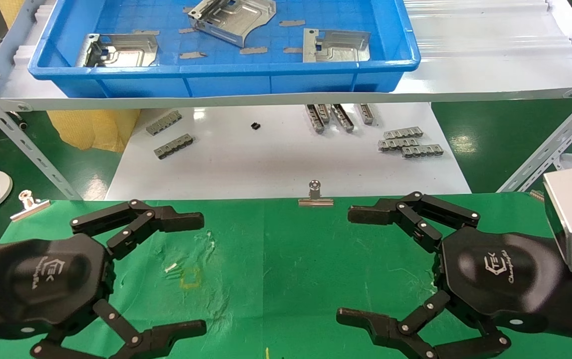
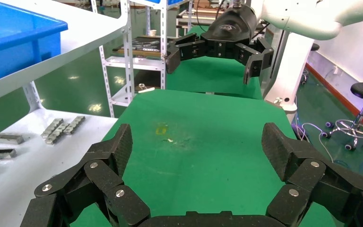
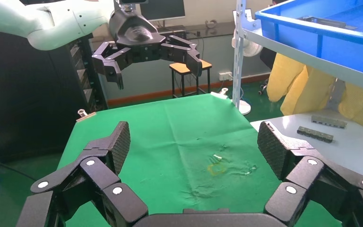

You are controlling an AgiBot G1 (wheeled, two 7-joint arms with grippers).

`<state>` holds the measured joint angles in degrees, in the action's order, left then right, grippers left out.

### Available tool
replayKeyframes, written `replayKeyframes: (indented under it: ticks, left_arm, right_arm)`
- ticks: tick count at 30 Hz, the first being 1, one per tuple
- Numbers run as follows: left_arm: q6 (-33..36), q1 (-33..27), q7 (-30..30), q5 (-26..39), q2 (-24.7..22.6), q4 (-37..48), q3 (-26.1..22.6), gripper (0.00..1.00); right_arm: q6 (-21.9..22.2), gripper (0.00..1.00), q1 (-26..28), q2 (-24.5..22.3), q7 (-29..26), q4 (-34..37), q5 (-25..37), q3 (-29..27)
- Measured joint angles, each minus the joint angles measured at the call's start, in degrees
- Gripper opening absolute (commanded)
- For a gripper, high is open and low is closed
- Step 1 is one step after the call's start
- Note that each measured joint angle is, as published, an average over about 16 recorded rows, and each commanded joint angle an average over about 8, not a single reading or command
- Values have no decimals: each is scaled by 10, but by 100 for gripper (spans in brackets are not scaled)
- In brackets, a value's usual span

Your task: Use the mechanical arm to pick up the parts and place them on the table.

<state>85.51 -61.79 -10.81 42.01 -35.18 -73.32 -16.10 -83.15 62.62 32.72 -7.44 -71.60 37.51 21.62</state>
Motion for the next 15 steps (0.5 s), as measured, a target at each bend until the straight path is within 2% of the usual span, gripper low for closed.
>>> replayKeyframes:
  ticks: [7,15]
  left_arm:
    - [0,0,0,0,0,0,0,100]
    - [0,0,0,0,0,0,0,100]
  right_arm:
    - [0,99,0,0,0,0,0,0]
    - [0,0,0,0,0,0,0,0]
